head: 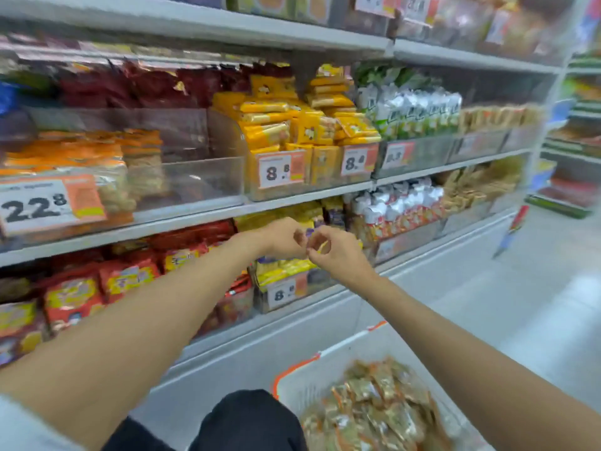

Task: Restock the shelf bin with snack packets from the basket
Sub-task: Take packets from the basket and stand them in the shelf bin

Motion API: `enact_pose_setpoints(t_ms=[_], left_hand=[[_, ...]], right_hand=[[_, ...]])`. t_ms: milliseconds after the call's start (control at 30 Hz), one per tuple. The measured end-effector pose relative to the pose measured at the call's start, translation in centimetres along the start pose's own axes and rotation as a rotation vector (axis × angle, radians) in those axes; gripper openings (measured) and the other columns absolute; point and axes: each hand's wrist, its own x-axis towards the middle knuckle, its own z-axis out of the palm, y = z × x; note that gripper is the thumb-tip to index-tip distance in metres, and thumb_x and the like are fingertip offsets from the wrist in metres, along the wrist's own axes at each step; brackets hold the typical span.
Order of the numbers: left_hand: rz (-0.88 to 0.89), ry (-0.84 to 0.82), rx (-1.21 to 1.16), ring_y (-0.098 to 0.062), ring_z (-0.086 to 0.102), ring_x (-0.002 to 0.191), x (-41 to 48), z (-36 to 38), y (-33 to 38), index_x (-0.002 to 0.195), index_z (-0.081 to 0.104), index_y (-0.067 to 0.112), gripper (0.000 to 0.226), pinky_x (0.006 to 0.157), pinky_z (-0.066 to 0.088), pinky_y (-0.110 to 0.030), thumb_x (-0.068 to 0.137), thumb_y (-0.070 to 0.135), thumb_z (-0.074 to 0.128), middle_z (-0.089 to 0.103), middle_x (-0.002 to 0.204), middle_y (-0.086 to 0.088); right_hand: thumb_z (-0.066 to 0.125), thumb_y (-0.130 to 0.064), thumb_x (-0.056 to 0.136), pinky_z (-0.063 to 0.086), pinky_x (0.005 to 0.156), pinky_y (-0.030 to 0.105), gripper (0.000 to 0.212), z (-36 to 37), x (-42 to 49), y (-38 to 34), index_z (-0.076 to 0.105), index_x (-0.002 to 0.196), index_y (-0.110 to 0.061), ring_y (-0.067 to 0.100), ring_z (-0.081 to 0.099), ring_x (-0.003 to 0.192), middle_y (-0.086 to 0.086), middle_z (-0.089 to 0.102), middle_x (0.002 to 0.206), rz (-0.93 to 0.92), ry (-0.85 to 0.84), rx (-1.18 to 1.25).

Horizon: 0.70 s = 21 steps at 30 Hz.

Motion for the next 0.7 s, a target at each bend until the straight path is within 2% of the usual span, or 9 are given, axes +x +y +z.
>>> enact_pose_setpoints(t_ms=[133, 233, 333, 400, 467, 500, 533, 633, 700], left_hand=[[-0.062, -0.181, -0.151, -0.01, 0.053, 0.052, 2.2, 9.4, 1.0, 0.062, 0.059, 0.018, 0.024, 0.054, 0.043, -0.022, 0.086, 0.013, 0.062, 0.059, 0.06, -0.002], [-0.151, -0.298, -0.304, -0.001, 0.055, 0.048, 3.1, 16.4, 1.1, 0.077, 0.062, 0.012, 0.015, 0.047, 0.041, -0.015, 0.091, 0.016, 0.061, 0.06, 0.068, -0.002], [-0.237, -0.407, -0.405, -0.003, 0.055, 0.049, 3.3, 22.6, 0.8, 0.092, 0.067, 0.006, 0.009, 0.043, 0.041, -0.012, 0.091, 0.015, 0.064, 0.061, 0.071, -0.004], [-0.307, -0.479, -0.468, -0.006, 0.055, 0.054, 3.4, 26.2, 0.1, 0.095, 0.07, 0.004, 0.013, 0.048, 0.042, -0.015, 0.09, 0.015, 0.066, 0.064, 0.077, -0.006], [-0.4, -0.511, -0.549, -0.008, 0.054, 0.056, 3.3, 29.5, -1.0, 0.095, 0.068, 0.006, 0.011, 0.051, 0.042, -0.017, 0.09, 0.015, 0.065, 0.064, 0.083, -0.009], [-0.451, -0.519, -0.595, -0.009, 0.053, 0.057, 3.1, 31.0, -1.7, 0.095, 0.067, 0.007, 0.01, 0.051, 0.042, -0.017, 0.091, 0.016, 0.064, 0.063, 0.083, -0.01], [-0.495, -0.526, -0.634, -0.01, 0.052, 0.058, 3.0, 32.4, -2.4, 0.096, 0.065, 0.008, 0.01, 0.051, 0.041, -0.017, 0.092, 0.017, 0.064, 0.063, 0.084, -0.011], [-0.596, -0.563, -0.651, -0.01, 0.052, 0.054, 3.0, 35.4, -4.4, 0.089, 0.065, 0.011, 0.007, 0.052, 0.041, -0.018, 0.089, 0.018, 0.066, 0.061, 0.081, -0.008], [-0.641, -0.544, -0.669, -0.009, 0.051, 0.049, 3.6, 36.5, -5.1, 0.079, 0.064, 0.011, 0.006, 0.054, 0.044, -0.019, 0.085, 0.012, 0.064, 0.061, 0.072, -0.007]], right_hand=[[0.074, -0.01, 0.076, 0.045, 0.064, 0.026, 0.005, 1.4, -6.2, 6.7, 0.07, 0.079, -0.011, 0.01, 0.057, 0.064, 0.002, 0.07, 0.075, 0.185, -0.013, 0.052], [0.072, -0.006, 0.076, 0.041, 0.064, 0.021, 0.006, 3.0, -11.3, 11.6, 0.071, 0.082, -0.007, 0.009, 0.055, 0.063, 0.003, 0.068, 0.073, 0.365, -0.066, 0.093], [0.07, -0.005, 0.076, 0.042, 0.067, 0.024, 0.009, 4.5, -16.2, 16.0, 0.071, 0.085, -0.007, 0.011, 0.057, 0.07, 0.0, 0.064, 0.074, 0.506, -0.175, 0.09], [0.07, -0.008, 0.077, 0.043, 0.068, 0.026, 0.01, 5.6, -19.4, 19.0, 0.068, 0.078, -0.017, 0.012, 0.057, 0.072, 0.0, 0.064, 0.075, 0.597, -0.28, 0.053], [0.069, -0.011, 0.079, 0.049, 0.073, 0.031, 0.014, 6.9, -22.2, 22.0, 0.066, 0.079, -0.025, 0.018, 0.062, 0.081, 0.004, 0.067, 0.088, 0.679, -0.422, 0.001], [0.068, -0.014, 0.081, 0.052, 0.079, 0.035, 0.009, 7.6, -23.6, 23.6, 0.068, 0.088, -0.02, 0.022, 0.065, 0.09, 0.008, 0.069, 0.102, 0.732, -0.499, -0.035], [0.067, -0.018, 0.084, 0.052, 0.081, 0.036, 0.016, 8.1, -24.8, 25.0, 0.068, 0.1, -0.015, 0.026, 0.064, 0.098, 0.01, 0.067, 0.113, 0.783, -0.57, -0.087], [0.068, -0.025, 0.088, 0.048, 0.075, 0.032, 0.047, 9.7, -27.8, 28.8, 0.055, 0.126, 0.0, 0.035, 0.057, 0.112, 0.019, 0.056, 0.127, 0.902, -0.735, -0.198], [0.075, -0.034, 0.082, 0.048, 0.094, 0.04, 0.075, 10.5, -29.2, 31.1, 0.04, 0.141, -0.006, 0.035, 0.049, 0.123, 0.018, 0.041, 0.141, 0.988, -0.746, -0.247]])
